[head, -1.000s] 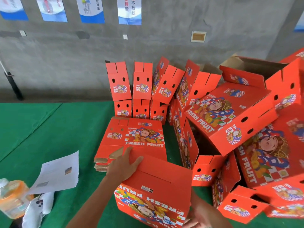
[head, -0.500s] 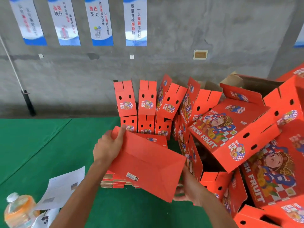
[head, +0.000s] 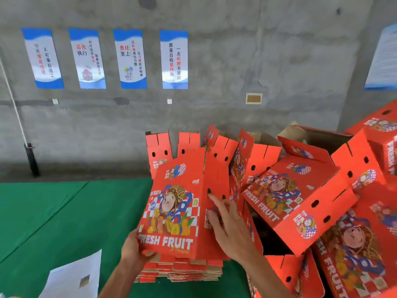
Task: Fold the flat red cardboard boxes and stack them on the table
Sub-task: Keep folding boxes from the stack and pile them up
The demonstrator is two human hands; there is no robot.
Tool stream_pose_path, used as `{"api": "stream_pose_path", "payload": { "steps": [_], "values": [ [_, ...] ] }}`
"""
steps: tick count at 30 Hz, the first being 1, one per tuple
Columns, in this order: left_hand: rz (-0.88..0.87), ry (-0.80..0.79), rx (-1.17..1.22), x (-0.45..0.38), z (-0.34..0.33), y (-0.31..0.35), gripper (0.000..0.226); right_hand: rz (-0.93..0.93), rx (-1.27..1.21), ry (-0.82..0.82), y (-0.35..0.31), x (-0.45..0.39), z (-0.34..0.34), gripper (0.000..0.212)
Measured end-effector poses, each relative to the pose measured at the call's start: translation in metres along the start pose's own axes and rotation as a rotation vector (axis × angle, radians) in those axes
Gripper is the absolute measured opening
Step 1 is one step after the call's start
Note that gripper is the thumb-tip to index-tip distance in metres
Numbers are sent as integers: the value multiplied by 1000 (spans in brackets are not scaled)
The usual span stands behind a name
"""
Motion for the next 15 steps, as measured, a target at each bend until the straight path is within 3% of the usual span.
{"api": "stream_pose_path", "payload": {
  "steps": [5,9,12,15],
  "values": [
    [-53,-66,-33,-3,-48,-16,39,72,165,-16,-2,-2,9,50],
    [-304,-49,-189,29,-117,-10,42,151,289,36,-3,-5,23,50],
    [-417,-166,-240,57,-176,-17,46,160,351,103,7,-6,51,51],
    [-393,-364,-224,76,-231,-22,63,190,380,249,11,-13,94,51]
  ]
}}
Point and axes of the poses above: each hand's wrist, its own x-axis away from the middle knuckle, its own z-axis out of the back of the hand, y = z × x, the point moved 5 cm from there along -x, towards the middle knuckle, and after that the axes turned 4 degrees about x, right-handed, at the moved point
